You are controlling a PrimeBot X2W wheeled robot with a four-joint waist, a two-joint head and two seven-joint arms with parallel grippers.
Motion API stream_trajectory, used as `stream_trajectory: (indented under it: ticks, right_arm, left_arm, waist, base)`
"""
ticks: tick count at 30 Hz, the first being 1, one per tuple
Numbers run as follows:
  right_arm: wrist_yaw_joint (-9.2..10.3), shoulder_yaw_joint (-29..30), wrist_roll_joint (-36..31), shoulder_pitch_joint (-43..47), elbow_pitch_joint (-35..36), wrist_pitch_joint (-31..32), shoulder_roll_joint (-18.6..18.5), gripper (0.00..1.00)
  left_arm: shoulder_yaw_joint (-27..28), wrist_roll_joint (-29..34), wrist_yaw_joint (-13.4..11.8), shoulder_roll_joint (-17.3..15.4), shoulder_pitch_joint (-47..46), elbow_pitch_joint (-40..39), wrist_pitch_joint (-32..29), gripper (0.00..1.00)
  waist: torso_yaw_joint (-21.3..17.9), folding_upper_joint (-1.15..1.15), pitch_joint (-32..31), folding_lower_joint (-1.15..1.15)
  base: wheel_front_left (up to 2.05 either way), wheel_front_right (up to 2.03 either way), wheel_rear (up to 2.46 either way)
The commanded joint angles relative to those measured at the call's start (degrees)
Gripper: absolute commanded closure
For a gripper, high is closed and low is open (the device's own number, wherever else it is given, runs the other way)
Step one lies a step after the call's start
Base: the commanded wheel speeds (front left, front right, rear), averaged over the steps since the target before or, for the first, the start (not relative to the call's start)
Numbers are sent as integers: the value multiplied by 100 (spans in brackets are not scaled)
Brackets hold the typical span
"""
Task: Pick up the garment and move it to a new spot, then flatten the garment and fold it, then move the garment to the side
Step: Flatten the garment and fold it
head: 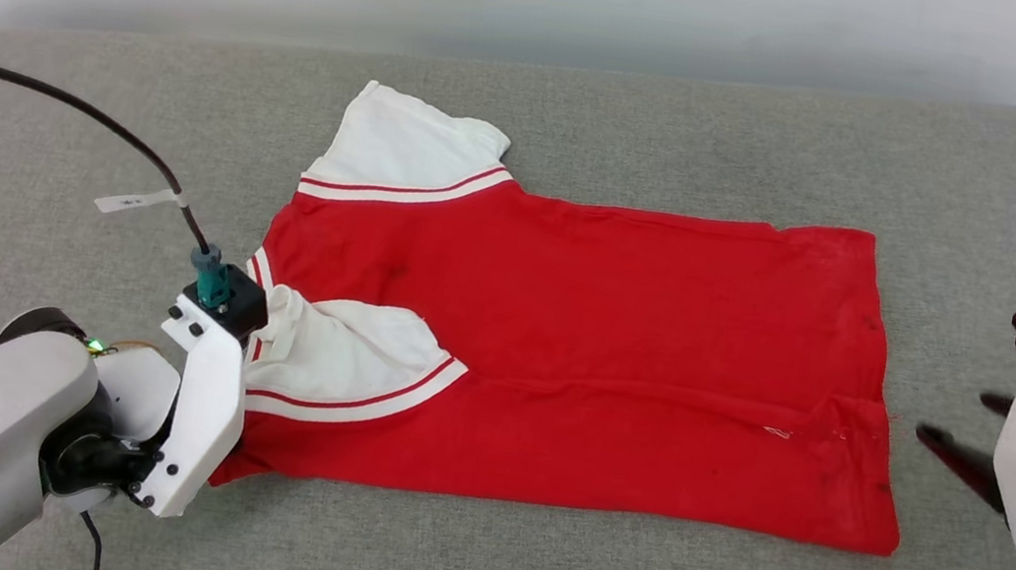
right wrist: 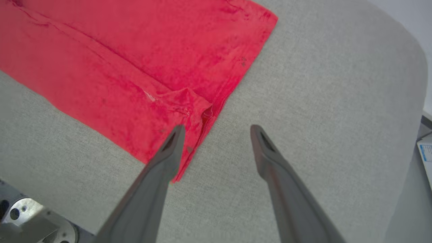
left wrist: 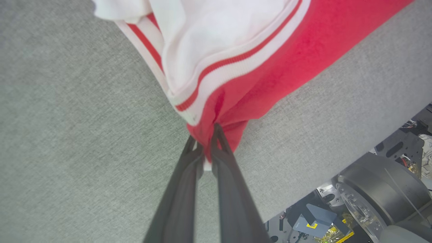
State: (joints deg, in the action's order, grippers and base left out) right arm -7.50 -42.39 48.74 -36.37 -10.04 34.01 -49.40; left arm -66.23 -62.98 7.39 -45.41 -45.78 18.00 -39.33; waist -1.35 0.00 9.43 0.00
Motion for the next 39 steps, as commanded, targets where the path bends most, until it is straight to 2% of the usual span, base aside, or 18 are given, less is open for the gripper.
stream_trajectory:
  ticks: [1, 6, 10, 16, 22, 23, 24, 32, 39]
  right_arm:
    - [2, -116, 183, -44, 24, 425, -70, 0]
    - [2, -190, 509, -15, -179, 1327, 93, 0]
    - [2, -113, 540, 60, -592, 1592, 405, 0]
    - [2, -194, 476, 291, -1067, 1592, 842, 0]
    - [-7, -369, 610, 763, -1470, 1253, 1443, 0]
    - [-7, -373, 617, 754, -1470, 1171, 1466, 21]
    - [-7, -361, 598, 716, -1449, 1075, 1442, 100]
    - [3, -128, 709, 416, -854, 517, 772, 100]
    - [3, -35, 921, 748, -268, 500, 204, 100]
  left_arm:
    - [-31, 15, 1, -10, -71, -69, 25, 100]
    - [-74, 26, 1, 34, -187, -165, 90, 100]
    - [-99, 66, 1, 56, -274, -178, 134, 100]
    - [-119, 72, 1, 88, -363, -178, 193, 100]
    - [-101, -14, 2, 129, -284, -126, 328, 100]
    - [-94, -35, 2, 129, -249, -112, 353, 100]
    - [-90, -46, 2, 128, -217, -95, 384, 100]
    - [-6, -234, -25, -71, 15, -259, 577, 100]
    - [-72, -335, -183, -491, 396, -817, 627, 100]
  waist:
    - [44, 0, 35, 0]
    - [114, 0, 159, 0]
    - [171, 0, 299, 0]
    - [243, 0, 445, 0]
    - [274, 0, 502, 0]
    - [264, 0, 480, 0]
    - [255, 0, 450, 0]
    - [185, 0, 33, 0]
    - [172, 0, -194, 0]
  base:
    - [0, 0, 0]
    - [0, 0, 0]
    - [0, 0, 0]
    - [0, 0, 0]
    - [0, 0, 0]
    - [0, 0, 0]
    - [0, 0, 0]
    - [0, 0, 0]
    - [0, 0, 0]
